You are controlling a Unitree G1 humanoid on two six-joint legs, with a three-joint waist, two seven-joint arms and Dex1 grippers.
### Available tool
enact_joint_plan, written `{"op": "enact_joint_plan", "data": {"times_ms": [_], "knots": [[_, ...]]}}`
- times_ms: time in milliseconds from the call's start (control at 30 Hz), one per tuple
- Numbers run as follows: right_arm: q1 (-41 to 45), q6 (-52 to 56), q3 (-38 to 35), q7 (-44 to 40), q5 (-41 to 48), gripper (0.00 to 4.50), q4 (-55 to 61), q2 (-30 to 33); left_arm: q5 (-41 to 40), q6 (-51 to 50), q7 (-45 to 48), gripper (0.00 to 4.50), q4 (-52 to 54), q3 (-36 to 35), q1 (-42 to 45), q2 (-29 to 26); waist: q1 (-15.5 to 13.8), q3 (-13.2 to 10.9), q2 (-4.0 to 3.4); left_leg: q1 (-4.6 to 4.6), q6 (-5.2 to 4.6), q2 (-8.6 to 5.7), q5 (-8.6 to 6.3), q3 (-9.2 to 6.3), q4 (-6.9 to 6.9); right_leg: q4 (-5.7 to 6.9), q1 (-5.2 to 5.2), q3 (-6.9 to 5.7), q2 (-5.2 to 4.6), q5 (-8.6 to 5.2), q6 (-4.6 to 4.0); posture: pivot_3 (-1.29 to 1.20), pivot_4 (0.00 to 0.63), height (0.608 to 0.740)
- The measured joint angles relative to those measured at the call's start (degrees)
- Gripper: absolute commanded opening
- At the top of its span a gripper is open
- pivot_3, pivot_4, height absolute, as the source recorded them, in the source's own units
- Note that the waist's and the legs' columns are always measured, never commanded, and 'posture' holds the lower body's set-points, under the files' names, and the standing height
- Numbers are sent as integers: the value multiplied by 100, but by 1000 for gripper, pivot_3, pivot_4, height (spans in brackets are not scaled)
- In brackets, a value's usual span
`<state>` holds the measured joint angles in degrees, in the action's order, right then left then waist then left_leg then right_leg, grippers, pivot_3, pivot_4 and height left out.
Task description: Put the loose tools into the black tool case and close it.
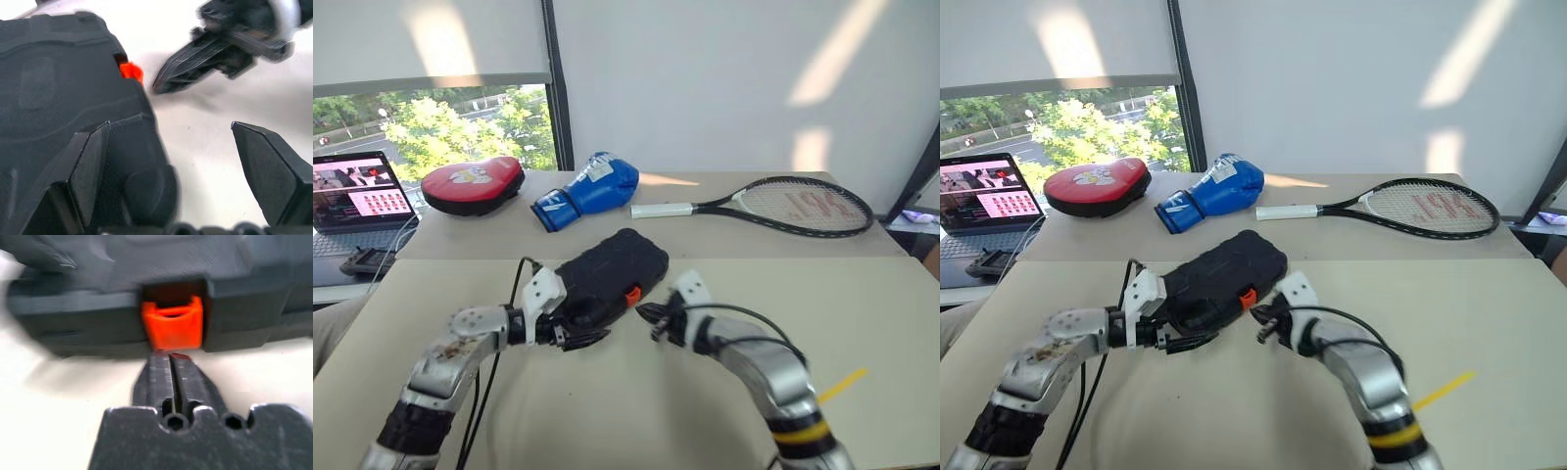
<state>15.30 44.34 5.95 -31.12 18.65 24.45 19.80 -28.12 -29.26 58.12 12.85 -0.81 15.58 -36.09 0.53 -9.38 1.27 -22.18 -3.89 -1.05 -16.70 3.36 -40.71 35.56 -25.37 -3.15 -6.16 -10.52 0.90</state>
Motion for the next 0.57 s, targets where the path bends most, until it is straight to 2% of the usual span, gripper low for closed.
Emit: {"op": "enact_joint_plan", "data": {"times_ms": [133,300,467,567], "knots": [[-1170,128,-1243,-442,852,2828,1538,794,-749,-559,-175,4500,645,-898,-729,-230,2,-2,-3,-8,-14,-2,-13,0,1,-46,10,-8,-3,2,6,0,150,740],[-2313,64,-2865,-1047,1665,4456,2410,1528,-1183,-818,-245,4500,1197,-1770,-1806,-534,-31,-4,-6,11,-51,-1,-50,1,3,-56,29,-1,-8,1,12,0,150,740],[-3426,-251,-4230,-1900,1983,4456,2524,2073,-1096,-630,-218,4500,1454,-2282,-2919,-662,-128,-5,-8,29,-52,4,-54,4,-1,-57,44,11,-8,-10,11,0,150,740],[-3666,-485,-4479,-2181,2035,4456,2530,2216,-1047,-539,-217,4500,1486,-2330,-3062,-662,-159,-5,-7,28,-42,6,-55,3,-1,-57,43,20,-24,-48,8,0,150,740]]}}
